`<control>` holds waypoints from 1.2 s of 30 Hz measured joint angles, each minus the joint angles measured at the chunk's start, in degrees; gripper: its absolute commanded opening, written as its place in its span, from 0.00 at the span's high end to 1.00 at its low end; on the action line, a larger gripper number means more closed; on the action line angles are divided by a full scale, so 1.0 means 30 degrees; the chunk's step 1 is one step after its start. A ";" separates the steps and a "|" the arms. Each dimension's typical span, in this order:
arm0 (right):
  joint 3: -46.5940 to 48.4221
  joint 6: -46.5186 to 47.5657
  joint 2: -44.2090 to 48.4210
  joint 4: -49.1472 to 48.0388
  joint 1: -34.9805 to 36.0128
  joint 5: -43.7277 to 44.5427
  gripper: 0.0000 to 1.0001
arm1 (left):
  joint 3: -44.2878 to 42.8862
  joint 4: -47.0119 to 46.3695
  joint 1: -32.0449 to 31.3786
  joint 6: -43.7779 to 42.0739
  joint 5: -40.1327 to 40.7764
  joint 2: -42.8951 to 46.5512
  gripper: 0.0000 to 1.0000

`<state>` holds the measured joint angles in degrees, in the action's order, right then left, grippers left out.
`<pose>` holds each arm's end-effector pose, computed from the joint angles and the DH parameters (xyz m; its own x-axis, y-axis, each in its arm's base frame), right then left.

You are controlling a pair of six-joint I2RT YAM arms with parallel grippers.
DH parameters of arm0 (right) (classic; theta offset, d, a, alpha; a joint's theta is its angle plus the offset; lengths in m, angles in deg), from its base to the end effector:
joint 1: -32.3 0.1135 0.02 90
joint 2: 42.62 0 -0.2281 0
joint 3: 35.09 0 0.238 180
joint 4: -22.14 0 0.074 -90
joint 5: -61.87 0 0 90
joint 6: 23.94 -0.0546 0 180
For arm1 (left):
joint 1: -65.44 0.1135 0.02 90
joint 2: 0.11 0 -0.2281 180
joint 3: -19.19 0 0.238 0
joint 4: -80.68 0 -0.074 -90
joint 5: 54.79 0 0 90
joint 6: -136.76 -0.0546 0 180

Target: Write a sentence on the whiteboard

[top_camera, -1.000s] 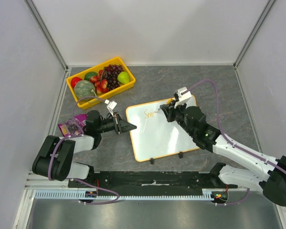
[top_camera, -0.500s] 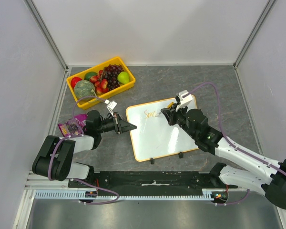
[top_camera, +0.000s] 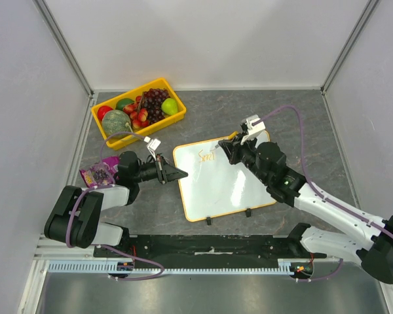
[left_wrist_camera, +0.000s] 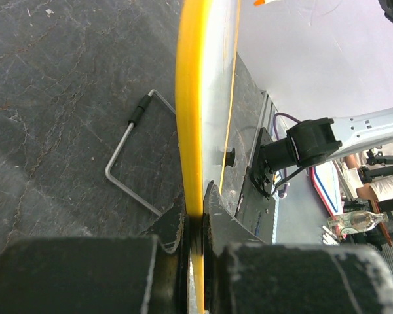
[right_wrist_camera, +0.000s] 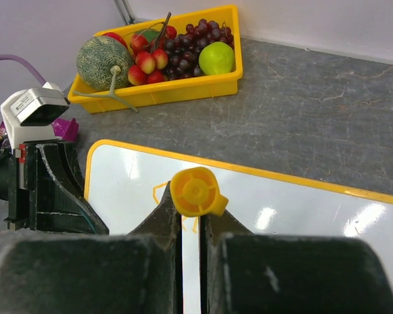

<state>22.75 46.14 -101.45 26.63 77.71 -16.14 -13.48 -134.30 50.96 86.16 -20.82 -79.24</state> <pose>0.1953 0.1820 0.2924 -0.2509 0.2202 -0.9426 -0.4956 0.8073 0.3205 0.2243 -0.1047 0.1442 -0.7371 -0.1760 -0.6525 0.5937 0.2926 -0.7496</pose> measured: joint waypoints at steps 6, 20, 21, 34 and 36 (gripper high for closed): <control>0.0146 0.0066 -0.0962 -0.0146 -0.0219 0.0313 1.00 | 0.0000 0.0000 0.0000 0.0000 0.0000 0.0000 0.98; 0.0138 0.0022 -0.1042 -0.0204 -0.0299 0.0568 1.00 | 0.0000 0.0066 0.0000 0.0007 0.0007 0.0000 0.98; 0.0138 0.0015 -0.0962 -0.0204 -0.0350 0.0546 1.00 | 0.0000 0.0051 0.0000 0.0000 0.0007 0.0000 0.98; 0.0146 0.0022 -0.0146 -0.0189 -0.0925 0.0685 1.00 | 0.0000 0.0007 -0.0007 0.0000 -0.0007 0.0000 0.98; 0.0146 0.0007 -0.0364 -0.0189 -0.0984 0.0685 1.00 | 0.0000 0.0007 0.0000 0.0000 -0.0007 0.0000 0.98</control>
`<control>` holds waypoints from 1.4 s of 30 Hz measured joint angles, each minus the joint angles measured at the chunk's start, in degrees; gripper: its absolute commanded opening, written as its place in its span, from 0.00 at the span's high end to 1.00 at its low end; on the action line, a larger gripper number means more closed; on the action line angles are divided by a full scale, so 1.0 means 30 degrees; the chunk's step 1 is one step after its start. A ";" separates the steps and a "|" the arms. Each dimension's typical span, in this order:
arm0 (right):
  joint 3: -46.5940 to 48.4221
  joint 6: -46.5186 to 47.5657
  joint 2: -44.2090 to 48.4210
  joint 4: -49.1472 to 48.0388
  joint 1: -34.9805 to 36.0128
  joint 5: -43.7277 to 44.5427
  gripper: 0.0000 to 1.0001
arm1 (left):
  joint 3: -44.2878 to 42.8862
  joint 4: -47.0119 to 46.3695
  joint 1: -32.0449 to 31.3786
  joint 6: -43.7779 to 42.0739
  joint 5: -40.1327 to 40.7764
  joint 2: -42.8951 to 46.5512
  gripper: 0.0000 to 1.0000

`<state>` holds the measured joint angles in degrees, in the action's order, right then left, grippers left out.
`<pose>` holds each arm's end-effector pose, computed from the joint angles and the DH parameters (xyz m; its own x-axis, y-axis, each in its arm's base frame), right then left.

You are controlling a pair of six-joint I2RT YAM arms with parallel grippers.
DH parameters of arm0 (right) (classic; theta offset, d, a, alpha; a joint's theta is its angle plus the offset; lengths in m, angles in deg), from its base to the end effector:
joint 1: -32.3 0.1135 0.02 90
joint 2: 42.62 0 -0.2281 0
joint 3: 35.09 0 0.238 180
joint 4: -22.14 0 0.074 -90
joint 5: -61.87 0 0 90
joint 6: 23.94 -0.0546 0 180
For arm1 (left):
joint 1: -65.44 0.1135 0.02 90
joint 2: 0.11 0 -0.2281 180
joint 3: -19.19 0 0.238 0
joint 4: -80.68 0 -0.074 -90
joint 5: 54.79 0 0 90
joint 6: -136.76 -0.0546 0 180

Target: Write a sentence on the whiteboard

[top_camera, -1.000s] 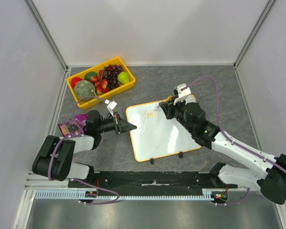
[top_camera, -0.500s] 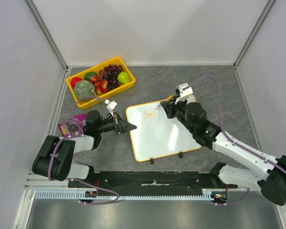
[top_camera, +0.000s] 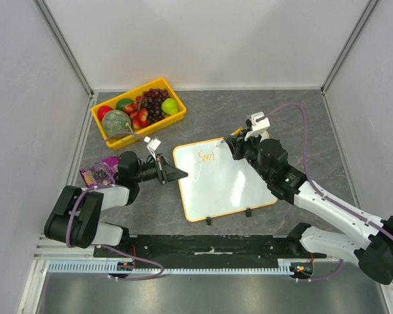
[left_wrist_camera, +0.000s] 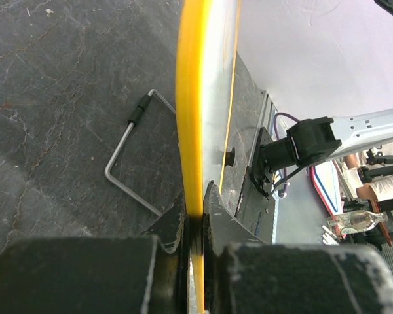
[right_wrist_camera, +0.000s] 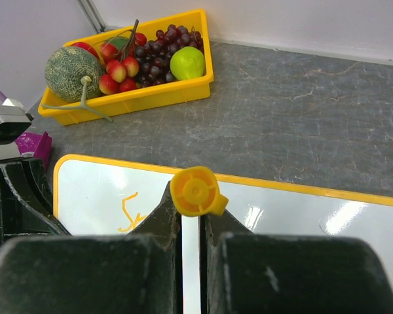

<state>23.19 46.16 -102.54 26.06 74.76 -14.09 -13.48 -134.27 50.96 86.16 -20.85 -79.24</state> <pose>0.2081 0.1725 0.2918 -0.2295 0.2376 -0.9439 -0.4240 0.8485 0.3167 0.2243 -0.1047 0.1441 -0.7375 -0.1756 -0.6521 0.5935 0.2923 -0.7499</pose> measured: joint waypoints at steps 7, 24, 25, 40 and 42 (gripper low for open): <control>-0.0015 -0.0015 -0.0335 -0.0022 -0.0109 0.0007 1.00 | 0.0000 0.0015 -0.0007 0.0000 0.0000 0.0000 0.98; -0.1217 -0.0350 0.0401 -0.0255 -0.0124 -0.0845 1.00 | 0.0000 0.0080 0.0000 0.0007 0.0015 0.0000 0.98; -0.1290 -0.0386 0.0459 -0.0240 -0.0124 -0.0896 1.00 | 0.0000 0.0080 0.0000 0.0000 0.0007 0.0000 0.98; -0.2142 -0.0743 0.1486 0.0597 -0.0117 -0.1413 1.00 | 0.0000 0.0080 0.0000 0.0000 0.0007 -0.0007 0.98; -0.2142 -0.0743 0.1501 0.0648 -0.0117 -0.1384 1.00 | 0.0000 0.0080 0.0000 0.0000 0.0015 -0.0007 0.98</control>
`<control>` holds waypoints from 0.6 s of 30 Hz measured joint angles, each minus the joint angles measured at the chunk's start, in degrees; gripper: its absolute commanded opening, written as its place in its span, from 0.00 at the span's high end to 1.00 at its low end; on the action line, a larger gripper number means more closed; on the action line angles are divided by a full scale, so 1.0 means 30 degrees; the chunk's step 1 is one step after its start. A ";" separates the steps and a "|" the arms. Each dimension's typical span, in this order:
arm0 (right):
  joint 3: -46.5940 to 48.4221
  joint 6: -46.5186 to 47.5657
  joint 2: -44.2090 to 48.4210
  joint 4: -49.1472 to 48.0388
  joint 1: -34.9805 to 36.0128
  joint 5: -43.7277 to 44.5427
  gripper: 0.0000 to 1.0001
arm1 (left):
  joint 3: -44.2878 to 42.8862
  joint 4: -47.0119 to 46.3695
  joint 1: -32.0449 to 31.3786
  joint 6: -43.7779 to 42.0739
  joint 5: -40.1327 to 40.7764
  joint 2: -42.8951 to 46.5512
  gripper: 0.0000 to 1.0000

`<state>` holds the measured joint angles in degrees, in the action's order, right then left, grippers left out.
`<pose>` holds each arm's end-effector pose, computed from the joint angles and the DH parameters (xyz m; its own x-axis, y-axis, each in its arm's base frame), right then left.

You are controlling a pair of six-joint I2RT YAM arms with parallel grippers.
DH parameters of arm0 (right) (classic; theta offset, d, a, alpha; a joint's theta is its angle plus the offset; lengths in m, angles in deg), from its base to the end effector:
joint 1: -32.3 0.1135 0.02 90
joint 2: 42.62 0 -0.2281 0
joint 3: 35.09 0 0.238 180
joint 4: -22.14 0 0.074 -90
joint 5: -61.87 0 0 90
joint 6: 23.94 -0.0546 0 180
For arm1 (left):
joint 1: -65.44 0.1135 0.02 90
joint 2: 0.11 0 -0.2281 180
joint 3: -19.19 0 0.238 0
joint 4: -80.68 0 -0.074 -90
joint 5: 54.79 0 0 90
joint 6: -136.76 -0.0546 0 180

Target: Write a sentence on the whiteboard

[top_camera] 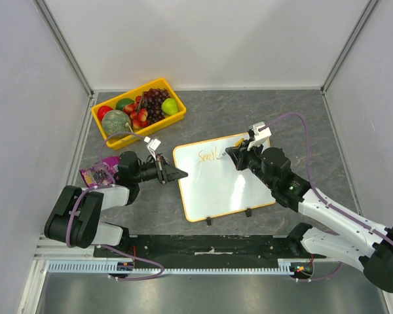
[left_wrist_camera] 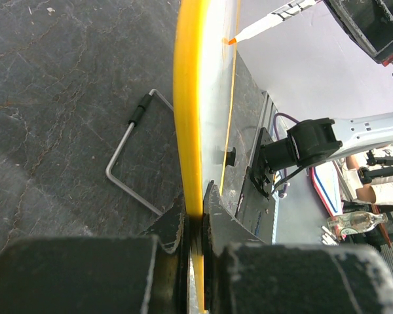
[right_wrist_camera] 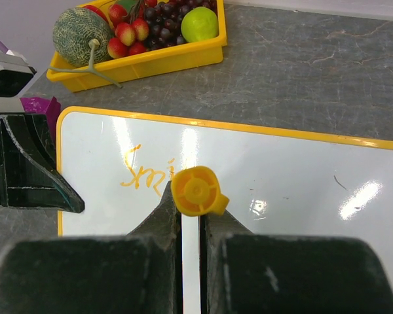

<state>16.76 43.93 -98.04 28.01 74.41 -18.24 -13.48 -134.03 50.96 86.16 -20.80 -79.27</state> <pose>0.1948 0.1635 0.2655 -0.3142 0.2162 -0.9244 -0.4497 0.8237 0.3455 0.2242 -0.1047 0.1436 -0.7403 -0.1753 -0.6490 0.5898 0.2938 -0.7522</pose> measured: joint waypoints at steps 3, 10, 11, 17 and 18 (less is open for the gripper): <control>0.0007 0.0000 0.0000 0.0029 0.0000 0.0051 1.00 | 0.0000 0.0000 0.0000 0.0000 -0.0007 0.0000 0.98; 0.0459 0.0087 -0.0007 0.0554 -0.0007 0.0226 1.00 | 0.0000 -0.0015 0.0000 0.0000 -0.0015 0.0000 0.98; 0.0568 0.0102 -0.0007 0.0641 -0.0015 0.0270 1.00 | 0.0000 -0.0029 0.0000 0.0000 -0.0015 0.0000 0.98; 0.0933 0.0226 -0.0007 0.0736 -0.0073 0.0474 1.00 | 0.0000 -0.0044 -0.0007 0.0000 -0.0015 0.0000 0.98; 0.0984 0.0233 -0.0029 0.0729 -0.0073 0.0510 1.00 | 0.0000 -0.0044 0.0000 0.0000 -0.0022 0.0000 0.98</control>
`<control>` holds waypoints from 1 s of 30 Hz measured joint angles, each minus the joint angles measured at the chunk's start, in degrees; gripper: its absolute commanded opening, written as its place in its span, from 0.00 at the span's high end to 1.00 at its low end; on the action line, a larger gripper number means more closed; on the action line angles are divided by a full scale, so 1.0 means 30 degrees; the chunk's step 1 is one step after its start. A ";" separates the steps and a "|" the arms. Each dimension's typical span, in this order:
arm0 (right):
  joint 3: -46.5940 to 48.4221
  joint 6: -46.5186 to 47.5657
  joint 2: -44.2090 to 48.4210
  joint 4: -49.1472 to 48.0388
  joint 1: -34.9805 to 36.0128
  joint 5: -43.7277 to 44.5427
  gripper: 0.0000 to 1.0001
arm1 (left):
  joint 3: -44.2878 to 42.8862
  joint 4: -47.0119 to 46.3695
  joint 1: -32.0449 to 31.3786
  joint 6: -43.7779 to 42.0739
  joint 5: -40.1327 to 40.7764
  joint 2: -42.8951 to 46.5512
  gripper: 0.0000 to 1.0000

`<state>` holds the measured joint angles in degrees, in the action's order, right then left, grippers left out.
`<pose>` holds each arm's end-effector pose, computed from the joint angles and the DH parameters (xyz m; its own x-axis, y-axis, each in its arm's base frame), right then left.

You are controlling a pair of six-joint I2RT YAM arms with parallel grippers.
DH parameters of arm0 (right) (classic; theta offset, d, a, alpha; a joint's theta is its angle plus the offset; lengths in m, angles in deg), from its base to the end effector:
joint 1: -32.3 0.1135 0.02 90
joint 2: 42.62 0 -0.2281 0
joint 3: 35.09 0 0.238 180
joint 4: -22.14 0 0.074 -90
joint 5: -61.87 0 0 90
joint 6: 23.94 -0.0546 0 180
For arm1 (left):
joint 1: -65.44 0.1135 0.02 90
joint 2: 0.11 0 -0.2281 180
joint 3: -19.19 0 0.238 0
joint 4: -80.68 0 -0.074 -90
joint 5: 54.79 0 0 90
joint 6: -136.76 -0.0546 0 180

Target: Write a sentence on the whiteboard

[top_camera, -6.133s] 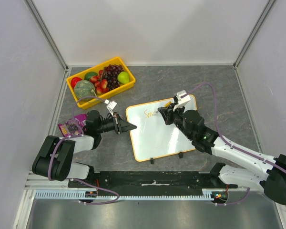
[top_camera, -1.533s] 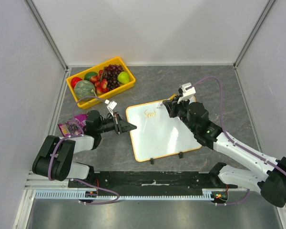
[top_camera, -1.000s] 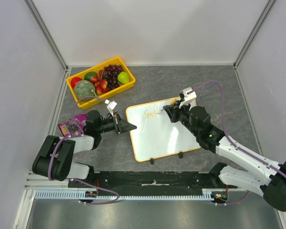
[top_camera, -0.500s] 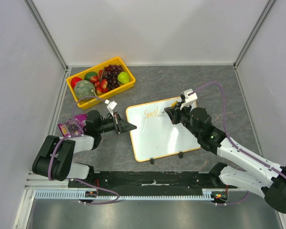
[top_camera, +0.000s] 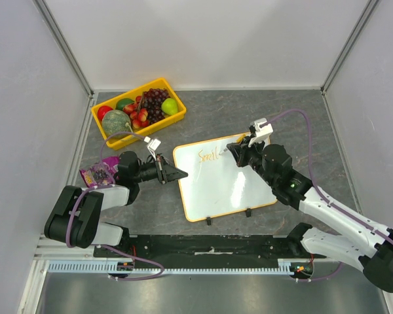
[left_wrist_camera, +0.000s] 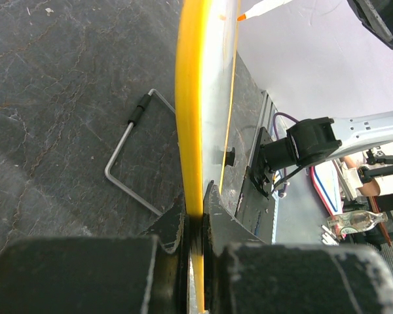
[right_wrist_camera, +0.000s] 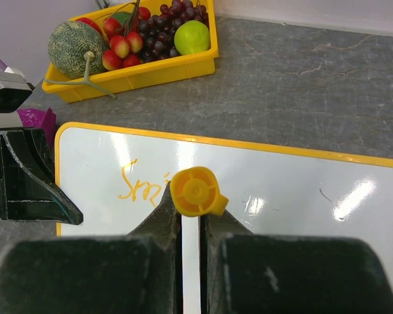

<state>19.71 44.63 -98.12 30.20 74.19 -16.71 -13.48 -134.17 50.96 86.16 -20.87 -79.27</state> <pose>0.1969 0.1621 0.2792 -0.2914 0.2197 -0.9310 -0.4322 0.8380 0.3330 0.2242 -0.1047 0.1438 -0.7390 -0.1750 -0.6506 0.5919 0.2925 -0.7511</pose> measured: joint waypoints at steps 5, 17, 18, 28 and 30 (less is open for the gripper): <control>0.0029 0.0000 -0.0321 -0.0007 -0.0007 0.0007 1.00 | 0.0000 0.0000 -0.0007 0.0000 0.0000 0.0000 0.98; 0.0029 0.0000 -0.0444 -0.0051 0.0000 0.0634 1.00 | 0.0000 0.0036 0.0000 0.0000 0.0007 0.0000 0.98; 0.0029 0.0007 -0.0437 -0.0051 0.0000 0.0750 1.00 | 0.0000 0.0036 0.0000 0.0000 0.0015 0.0000 0.98; 0.0240 0.0168 -0.0474 0.0007 0.0000 0.1683 1.00 | 0.0000 0.0044 -0.0007 0.0007 0.0015 0.0000 0.98; 0.0459 0.0226 -0.0648 0.0022 0.0000 0.1741 1.00 | 0.0000 0.0044 0.0000 0.0000 0.0015 0.0000 0.98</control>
<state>21.09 45.31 -100.07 30.26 74.19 -11.49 -13.48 -134.03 50.96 86.16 -20.82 -79.27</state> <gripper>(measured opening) 0.078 0.077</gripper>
